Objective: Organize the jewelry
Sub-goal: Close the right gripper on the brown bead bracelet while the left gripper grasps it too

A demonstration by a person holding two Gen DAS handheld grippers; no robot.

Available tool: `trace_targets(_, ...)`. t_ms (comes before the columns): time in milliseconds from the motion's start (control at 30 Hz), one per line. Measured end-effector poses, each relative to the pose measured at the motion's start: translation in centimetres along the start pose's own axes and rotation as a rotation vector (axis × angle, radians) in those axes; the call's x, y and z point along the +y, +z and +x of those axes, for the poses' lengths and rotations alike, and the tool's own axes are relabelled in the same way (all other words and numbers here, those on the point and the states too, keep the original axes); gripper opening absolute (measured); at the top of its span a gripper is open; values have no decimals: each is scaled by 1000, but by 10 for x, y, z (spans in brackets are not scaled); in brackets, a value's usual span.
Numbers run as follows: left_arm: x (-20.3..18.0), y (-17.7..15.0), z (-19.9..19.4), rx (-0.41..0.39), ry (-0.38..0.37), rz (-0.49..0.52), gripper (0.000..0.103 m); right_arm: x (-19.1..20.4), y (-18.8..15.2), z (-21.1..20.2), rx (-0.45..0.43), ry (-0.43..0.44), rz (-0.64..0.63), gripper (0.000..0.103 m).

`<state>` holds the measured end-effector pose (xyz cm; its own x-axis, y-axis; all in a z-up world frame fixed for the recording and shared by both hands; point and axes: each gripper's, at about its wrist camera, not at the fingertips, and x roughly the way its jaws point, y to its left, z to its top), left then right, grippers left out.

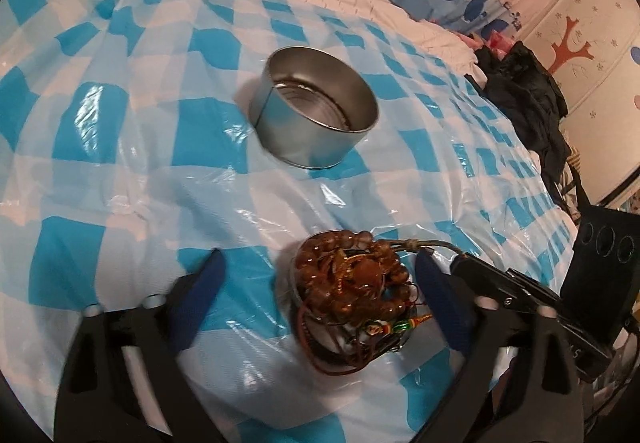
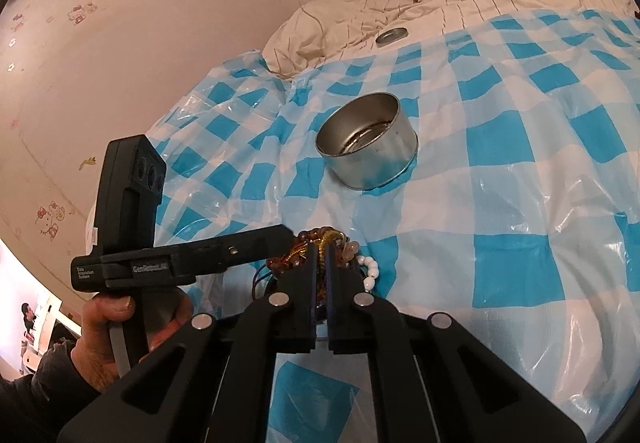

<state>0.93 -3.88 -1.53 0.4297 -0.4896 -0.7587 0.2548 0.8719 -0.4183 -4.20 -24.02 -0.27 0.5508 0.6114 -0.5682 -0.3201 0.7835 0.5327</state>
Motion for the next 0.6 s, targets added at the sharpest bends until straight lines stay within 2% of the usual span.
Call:
trace_targets(67,-5,-2,4,18,6,38,64,0,0,0,2,-2,1,4)
trace_targets(133,-4,-3,7,39,5,47,40,-1,-1,1,7,-4,4,4)
trace_targets(167,-3,-3,7,39,8,45,38,-1,-1,2,8,-5,5,4)
trace_targets(233,3,-2,3,38,14,32,23,0,-1,3,10,-7,3,4)
trace_targets(367,11,2,-6,21,-24,-6,14,1,-2,4,5,-12,1,4)
trace_targets(433,12,5,-15,-11,-28,-1,0,0,-2,3,0,-17,2,4)
trace_targets(600,19,13,-32,-67,-36,-16,0,-1,-1,3,-3,-25,5,4)
